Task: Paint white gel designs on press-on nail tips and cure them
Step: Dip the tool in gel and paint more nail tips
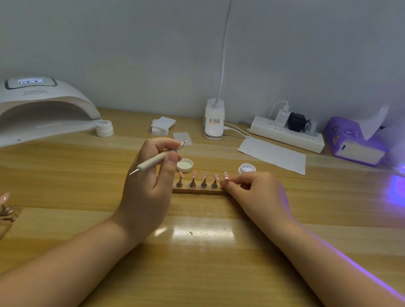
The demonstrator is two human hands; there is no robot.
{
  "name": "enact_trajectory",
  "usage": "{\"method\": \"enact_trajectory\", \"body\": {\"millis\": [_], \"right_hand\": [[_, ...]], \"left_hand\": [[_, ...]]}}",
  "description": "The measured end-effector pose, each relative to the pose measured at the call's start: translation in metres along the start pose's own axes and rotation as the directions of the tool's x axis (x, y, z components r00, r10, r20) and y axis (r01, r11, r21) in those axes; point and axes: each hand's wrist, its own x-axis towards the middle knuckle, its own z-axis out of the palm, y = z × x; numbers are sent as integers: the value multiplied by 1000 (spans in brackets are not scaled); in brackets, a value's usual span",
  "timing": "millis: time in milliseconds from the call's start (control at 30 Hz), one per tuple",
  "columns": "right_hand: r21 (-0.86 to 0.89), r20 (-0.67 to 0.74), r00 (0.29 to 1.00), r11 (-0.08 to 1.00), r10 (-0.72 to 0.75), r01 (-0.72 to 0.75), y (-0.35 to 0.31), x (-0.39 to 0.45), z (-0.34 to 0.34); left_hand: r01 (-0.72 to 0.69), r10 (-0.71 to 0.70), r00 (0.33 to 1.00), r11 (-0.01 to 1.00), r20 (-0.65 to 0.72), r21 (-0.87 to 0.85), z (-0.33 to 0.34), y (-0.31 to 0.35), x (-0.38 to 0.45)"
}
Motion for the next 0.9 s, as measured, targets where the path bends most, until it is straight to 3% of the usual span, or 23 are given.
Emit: {"method": "enact_trajectory", "body": {"millis": [500, 733, 900], "right_hand": [[-204, 48, 993, 972, -110, 118, -9, -5, -5], [-301, -58, 981, 940, -185, 159, -10, -8, -4], [-368, -59, 948, 889, -313, 270, -14, -15, 1]], "left_hand": [[214, -213, 972, 977, 95, -1, 2, 0, -2], [173, -180, 976, 983, 121, 67, 5, 0, -4], [143, -150, 981, 987, 122, 66, 6, 5, -7]]}}
